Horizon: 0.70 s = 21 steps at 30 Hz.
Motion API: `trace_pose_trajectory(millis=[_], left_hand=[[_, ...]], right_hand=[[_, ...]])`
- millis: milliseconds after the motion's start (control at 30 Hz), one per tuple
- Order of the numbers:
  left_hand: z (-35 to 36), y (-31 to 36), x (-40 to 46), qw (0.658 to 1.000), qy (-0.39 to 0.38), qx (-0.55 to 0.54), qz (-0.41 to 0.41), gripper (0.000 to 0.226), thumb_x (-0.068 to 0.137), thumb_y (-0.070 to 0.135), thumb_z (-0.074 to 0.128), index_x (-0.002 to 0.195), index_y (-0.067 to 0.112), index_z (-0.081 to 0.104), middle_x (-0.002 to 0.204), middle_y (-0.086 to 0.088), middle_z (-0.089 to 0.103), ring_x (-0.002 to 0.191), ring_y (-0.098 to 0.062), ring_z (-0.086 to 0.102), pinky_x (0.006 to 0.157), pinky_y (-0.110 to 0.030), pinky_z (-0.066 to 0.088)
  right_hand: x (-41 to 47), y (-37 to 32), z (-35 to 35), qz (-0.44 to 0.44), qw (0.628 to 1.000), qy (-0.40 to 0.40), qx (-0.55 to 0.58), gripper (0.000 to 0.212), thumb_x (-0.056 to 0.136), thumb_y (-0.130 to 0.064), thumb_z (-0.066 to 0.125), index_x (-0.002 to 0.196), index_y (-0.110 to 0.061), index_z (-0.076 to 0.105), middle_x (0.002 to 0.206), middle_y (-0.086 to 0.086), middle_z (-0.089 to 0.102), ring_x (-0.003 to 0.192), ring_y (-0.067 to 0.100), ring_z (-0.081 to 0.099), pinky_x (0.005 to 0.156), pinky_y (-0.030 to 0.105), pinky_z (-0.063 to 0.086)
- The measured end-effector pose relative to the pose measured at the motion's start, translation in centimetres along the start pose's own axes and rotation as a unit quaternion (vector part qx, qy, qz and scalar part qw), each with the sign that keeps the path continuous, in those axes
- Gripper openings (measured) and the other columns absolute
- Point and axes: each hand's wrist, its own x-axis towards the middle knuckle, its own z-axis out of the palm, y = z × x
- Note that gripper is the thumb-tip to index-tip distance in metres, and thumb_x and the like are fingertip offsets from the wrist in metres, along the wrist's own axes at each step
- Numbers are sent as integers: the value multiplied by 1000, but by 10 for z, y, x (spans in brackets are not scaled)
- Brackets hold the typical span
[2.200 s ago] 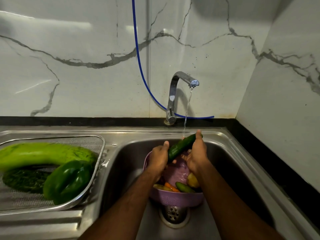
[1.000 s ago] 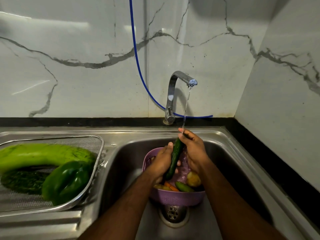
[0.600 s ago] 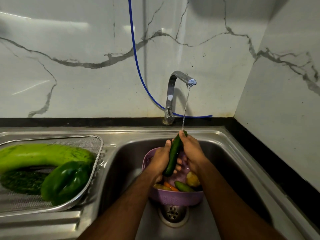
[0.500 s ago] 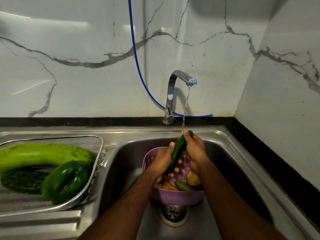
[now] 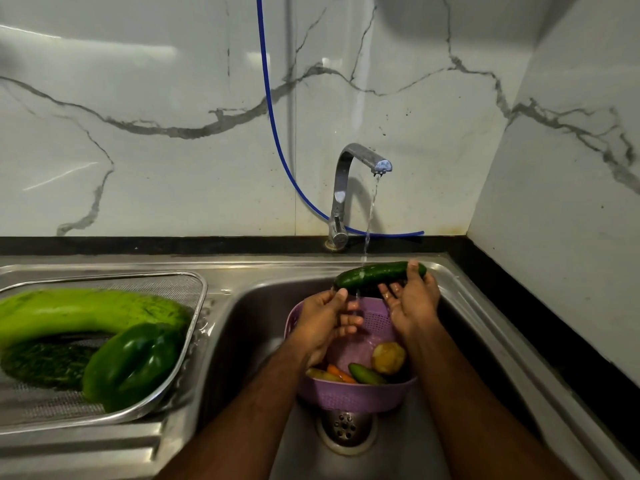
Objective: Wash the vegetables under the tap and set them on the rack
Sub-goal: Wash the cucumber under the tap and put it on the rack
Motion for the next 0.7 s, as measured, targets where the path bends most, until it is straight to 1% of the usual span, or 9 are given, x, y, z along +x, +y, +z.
trace_pose_trajectory(millis=[167, 333, 433, 467, 500, 533, 567, 633, 700], left_hand=[[0, -1, 0, 996, 26, 53, 65, 28, 98, 8, 60, 122, 21, 61, 89, -8, 76, 70, -20, 71, 61, -28, 59], [2, -7, 1, 982, 37, 149, 108, 29, 94, 5, 64, 122, 13, 64, 96, -13, 75, 72, -20, 70, 62, -33, 58], [6, -4, 1, 984, 33, 136, 108, 19, 97, 11, 62, 115, 6, 65, 88, -14, 73, 61, -17, 66, 54, -28, 54], [8, -2, -1, 986, 28, 129, 103, 20, 99, 15, 60, 112, 1, 66, 82, -13, 70, 56, -15, 63, 50, -26, 50], [10, -1, -3, 988, 25, 122, 90, 27, 100, 20, 57, 109, -4, 65, 77, -11, 68, 53, -14, 61, 48, -25, 47], [11, 0, -5, 991, 19, 110, 71, 34, 102, 26, 54, 108, -6, 65, 72, -9, 67, 51, -14, 59, 48, -26, 44], [11, 1, -6, 994, 11, 96, 49, 42, 104, 33, 49, 105, -5, 66, 68, -8, 65, 51, -14, 58, 48, -26, 41], [10, 3, -9, 997, -5, 80, 3, 56, 105, 48, 37, 90, 4, 68, 63, -5, 59, 51, -15, 54, 48, -26, 36], [12, 4, -10, 998, -10, 55, -38, 62, 103, 57, 31, 74, 12, 63, 56, -2, 54, 46, -12, 49, 41, -22, 33]], right_hand=[[-1, 0, -2, -5, 1000, 14, -25, 42, 101, -31, 63, 142, -25, 53, 131, 10, 62, 115, 29, 64, 92, 46, 58], [-1, -5, -6, -4, 999, 6, -42, 44, 98, -29, 67, 140, -23, 54, 125, 9, 66, 111, 26, 66, 91, 42, 58], [-4, 1, -5, 38, 995, -62, -70, 51, 94, -16, 72, 141, -21, 53, 129, 13, 66, 113, 30, 67, 94, 47, 58], [-8, 6, -3, 55, 991, -99, -77, 54, 92, -12, 73, 141, -19, 51, 129, 17, 66, 103, 31, 70, 85, 48, 61], [-14, 11, -1, 70, 985, -135, -84, 55, 92, -10, 73, 141, -15, 48, 126, 22, 66, 86, 29, 72, 67, 45, 63], [-21, 15, 3, 82, 978, -168, -93, 53, 93, -10, 71, 139, -14, 46, 120, 27, 64, 65, 25, 68, 49, 37, 57], [-26, 19, 5, 89, 971, -191, -111, 51, 94, -11, 71, 138, -12, 45, 113, 33, 62, 48, 21, 58, 38, 30, 48], [-33, 26, 8, 91, 959, -226, -146, 46, 94, -14, 71, 133, -11, 46, 101, 29, 63, 38, 17, 45, 32, 23, 38], [-36, 33, 10, 91, 959, -220, -152, 39, 93, -18, 73, 127, -12, 56, 97, 22, 72, 49, 21, 57, 39, 26, 46]])
